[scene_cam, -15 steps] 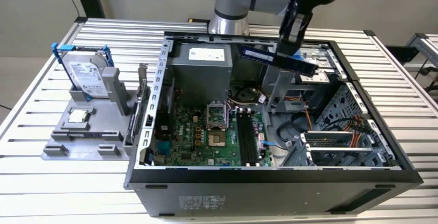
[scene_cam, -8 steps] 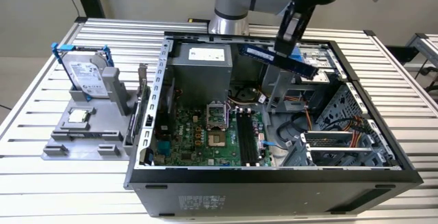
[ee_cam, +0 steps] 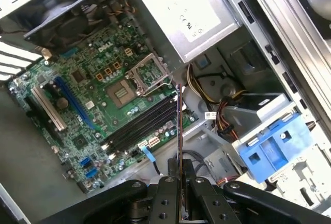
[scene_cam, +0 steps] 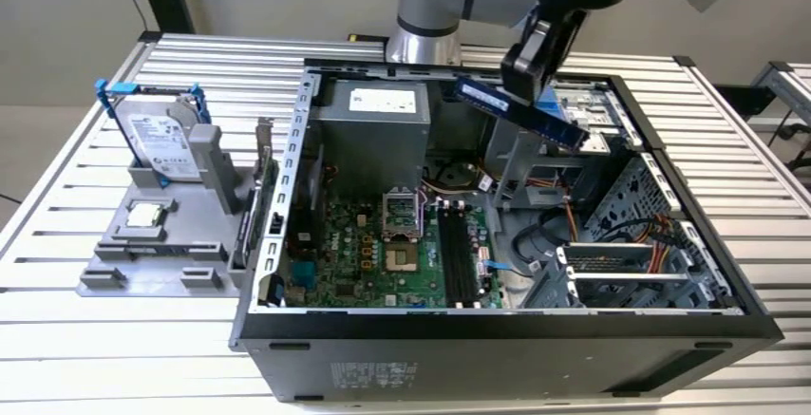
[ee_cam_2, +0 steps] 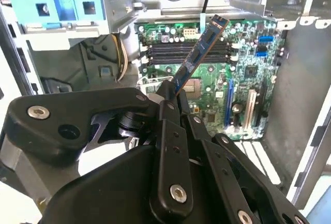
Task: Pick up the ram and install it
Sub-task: 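Pick up the ram and move it above insertion slot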
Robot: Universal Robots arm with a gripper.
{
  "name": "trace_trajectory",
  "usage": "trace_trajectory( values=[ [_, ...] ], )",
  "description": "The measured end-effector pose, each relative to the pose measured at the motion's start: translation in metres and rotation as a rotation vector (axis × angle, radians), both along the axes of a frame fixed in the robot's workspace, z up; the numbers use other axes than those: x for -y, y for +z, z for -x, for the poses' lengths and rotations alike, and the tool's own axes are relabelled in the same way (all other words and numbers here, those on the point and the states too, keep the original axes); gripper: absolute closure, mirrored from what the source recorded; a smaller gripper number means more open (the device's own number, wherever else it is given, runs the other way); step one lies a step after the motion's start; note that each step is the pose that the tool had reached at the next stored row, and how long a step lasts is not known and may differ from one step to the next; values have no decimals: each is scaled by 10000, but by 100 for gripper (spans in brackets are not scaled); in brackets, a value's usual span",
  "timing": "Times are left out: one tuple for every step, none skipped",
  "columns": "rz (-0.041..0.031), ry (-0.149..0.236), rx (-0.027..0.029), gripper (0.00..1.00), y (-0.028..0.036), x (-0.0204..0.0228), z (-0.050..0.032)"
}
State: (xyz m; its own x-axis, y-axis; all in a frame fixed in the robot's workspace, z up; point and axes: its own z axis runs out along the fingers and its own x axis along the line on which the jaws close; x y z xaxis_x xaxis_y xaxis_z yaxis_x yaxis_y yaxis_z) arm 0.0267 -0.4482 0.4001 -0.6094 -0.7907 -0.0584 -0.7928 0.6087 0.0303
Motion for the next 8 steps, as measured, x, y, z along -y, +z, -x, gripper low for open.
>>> trace_trajectory(
  values=[
    [1,-179,0,100,0,0,0],
    [1,-371,0,100,0,0,0],
    [1,-550,0,100,0,0,0],
    [-1,-736,0,100,0,0,0],
    [0,-904,0,100,0,0,0],
    [0,-1085,0,100,0,0,0],
    [-1,-1281,0,100,0,0,0],
    [-1,-1450,0,100,0,0,0]
  ],
)
